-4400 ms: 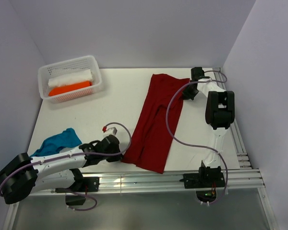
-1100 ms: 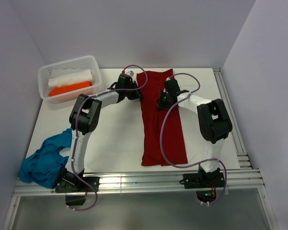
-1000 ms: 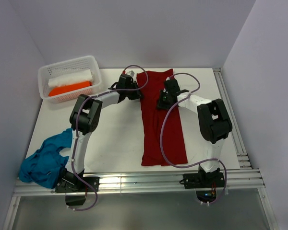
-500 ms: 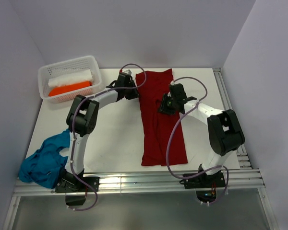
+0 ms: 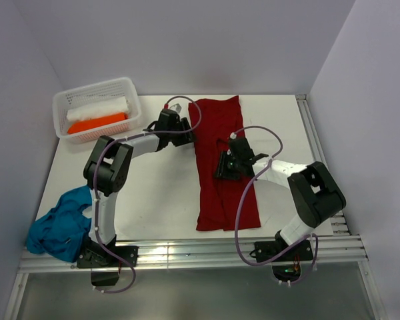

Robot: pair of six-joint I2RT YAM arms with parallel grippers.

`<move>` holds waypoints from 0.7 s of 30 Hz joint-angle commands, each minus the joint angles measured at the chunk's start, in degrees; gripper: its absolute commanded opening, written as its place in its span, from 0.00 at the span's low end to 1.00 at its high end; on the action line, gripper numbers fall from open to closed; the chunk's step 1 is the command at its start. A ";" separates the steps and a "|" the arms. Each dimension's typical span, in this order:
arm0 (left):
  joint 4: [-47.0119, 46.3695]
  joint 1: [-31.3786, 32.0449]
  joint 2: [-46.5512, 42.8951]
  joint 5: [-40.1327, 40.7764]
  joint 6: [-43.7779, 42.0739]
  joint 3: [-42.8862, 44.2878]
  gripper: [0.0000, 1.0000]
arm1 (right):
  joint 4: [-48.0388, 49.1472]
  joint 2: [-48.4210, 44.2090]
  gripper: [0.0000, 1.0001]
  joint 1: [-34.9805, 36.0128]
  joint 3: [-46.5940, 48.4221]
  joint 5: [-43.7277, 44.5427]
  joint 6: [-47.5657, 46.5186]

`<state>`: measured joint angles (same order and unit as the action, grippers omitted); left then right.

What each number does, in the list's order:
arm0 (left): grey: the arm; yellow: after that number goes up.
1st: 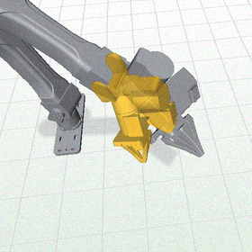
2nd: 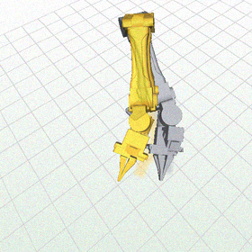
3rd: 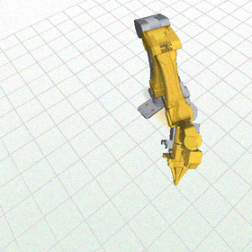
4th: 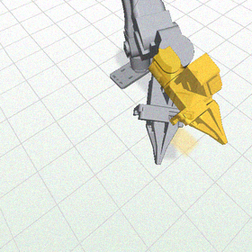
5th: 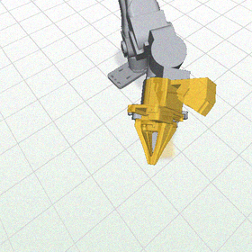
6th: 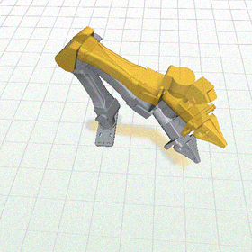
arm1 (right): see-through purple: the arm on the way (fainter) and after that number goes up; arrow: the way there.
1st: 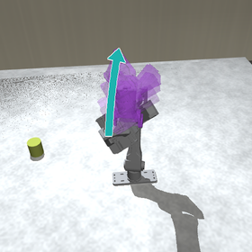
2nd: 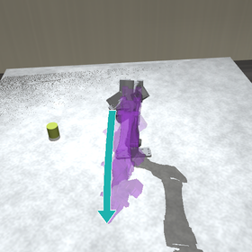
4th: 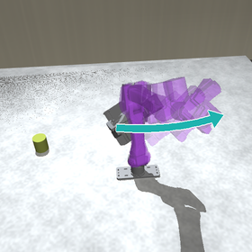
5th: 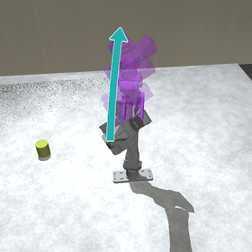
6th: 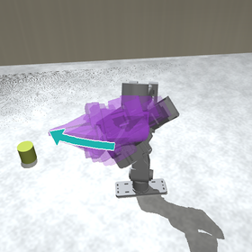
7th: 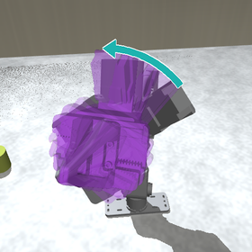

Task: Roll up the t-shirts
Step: Fold the tshirt

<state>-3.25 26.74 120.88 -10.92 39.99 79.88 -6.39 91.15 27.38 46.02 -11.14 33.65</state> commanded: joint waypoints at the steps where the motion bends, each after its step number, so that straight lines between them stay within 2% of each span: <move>1: -5.72 0.94 -0.65 -5.69 -2.28 1.24 0.50 | 3.93 -2.82 0.42 1.27 -1.72 2.61 1.77; 9: -1.77 1.12 4.62 -8.51 -2.11 7.48 0.48 | 6.22 -2.65 0.41 2.42 -4.27 1.73 2.47; 12: 0.77 1.12 6.37 -7.98 -2.11 10.28 0.46 | 6.22 -1.95 0.36 2.77 -4.10 1.38 2.56; 14: 3.06 0.94 8.05 -7.37 -2.37 12.75 0.44 | 5.96 -1.59 0.30 2.86 -3.75 1.47 2.21; 15: 4.81 0.68 9.71 -7.36 -2.46 15.20 0.38 | 5.87 -1.51 0.26 2.86 -3.66 1.47 2.21; 16: 6.22 0.51 10.33 -7.54 -2.72 16.09 0.34 | 5.69 -1.51 0.16 2.86 -3.57 1.38 2.21; 18: 6.76 -0.19 11.13 -7.19 -2.98 17.06 0.26 | 4.81 -2.20 0.09 2.86 -3.39 1.64 1.95; 19: 6.94 -0.46 11.13 -6.93 -3.51 17.15 0.24 | 4.38 -2.56 0.01 2.86 -3.13 2.08 1.86; 21: 7.20 -1.07 10.87 -5.70 -4.13 17.24 0.22 | 2.45 -3.78 0.00 2.86 -2.69 3.48 1.77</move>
<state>2.09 26.83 131.90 -17.37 38.11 94.67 -2.81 90.11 29.87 41.98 -9.85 36.10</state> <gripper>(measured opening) 0.224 0.010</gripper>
